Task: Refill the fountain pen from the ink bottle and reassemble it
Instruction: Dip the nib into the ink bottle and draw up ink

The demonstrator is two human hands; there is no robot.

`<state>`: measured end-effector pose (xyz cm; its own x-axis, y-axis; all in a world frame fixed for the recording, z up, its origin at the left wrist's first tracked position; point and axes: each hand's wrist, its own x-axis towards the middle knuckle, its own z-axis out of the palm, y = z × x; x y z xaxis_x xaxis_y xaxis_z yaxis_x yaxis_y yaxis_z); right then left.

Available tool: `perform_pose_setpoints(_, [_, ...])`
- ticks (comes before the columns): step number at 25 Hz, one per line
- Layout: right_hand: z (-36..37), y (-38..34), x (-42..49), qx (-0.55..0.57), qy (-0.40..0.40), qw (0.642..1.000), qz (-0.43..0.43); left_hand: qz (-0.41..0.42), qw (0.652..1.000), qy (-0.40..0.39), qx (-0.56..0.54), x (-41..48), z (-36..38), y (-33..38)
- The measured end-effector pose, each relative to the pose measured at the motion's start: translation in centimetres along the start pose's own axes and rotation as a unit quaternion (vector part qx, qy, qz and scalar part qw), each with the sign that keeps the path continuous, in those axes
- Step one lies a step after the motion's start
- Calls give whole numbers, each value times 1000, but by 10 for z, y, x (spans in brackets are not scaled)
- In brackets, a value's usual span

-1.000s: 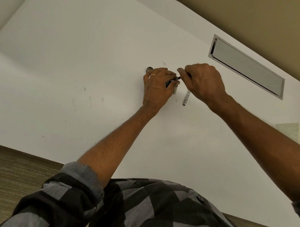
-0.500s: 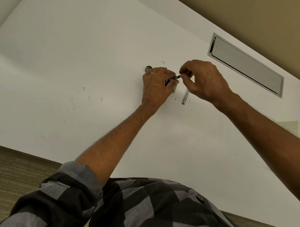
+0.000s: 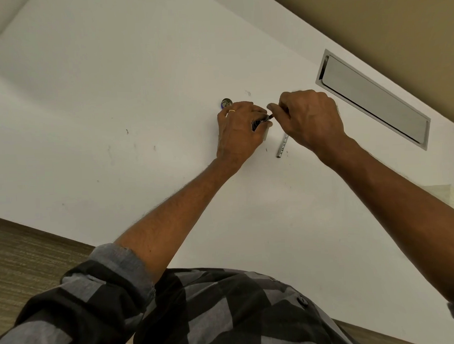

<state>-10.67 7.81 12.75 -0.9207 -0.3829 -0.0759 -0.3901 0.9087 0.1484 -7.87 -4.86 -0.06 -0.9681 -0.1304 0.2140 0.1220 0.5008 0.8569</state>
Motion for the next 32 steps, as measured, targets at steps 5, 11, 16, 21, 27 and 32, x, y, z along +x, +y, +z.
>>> perform_pose_setpoints(5, [-1,-1,0,-30,3,1000,0,0,1000,12,-3,1,-1,-1])
perform_pose_setpoints(11, [-7,5,-5,38,16,996,-82,-2,1000,12,0,0,-2,-3])
perform_pose_setpoints(16, [-1,6,0,-8,13,998,-67,-4,1000,1,6,0,0,-3])
perform_pose_setpoints(21, [4,2,1,-61,5,997,-41,-7,1000,0,5,-2,-1,-2])
perform_pose_setpoints(27, [-2,9,-2,21,44,994,-94,-37,997,-8,-65,2,-5,-1])
perform_pose_setpoints(32, [5,10,1,4,44,996,-78,-55,993,-32,-101,2,-10,7])
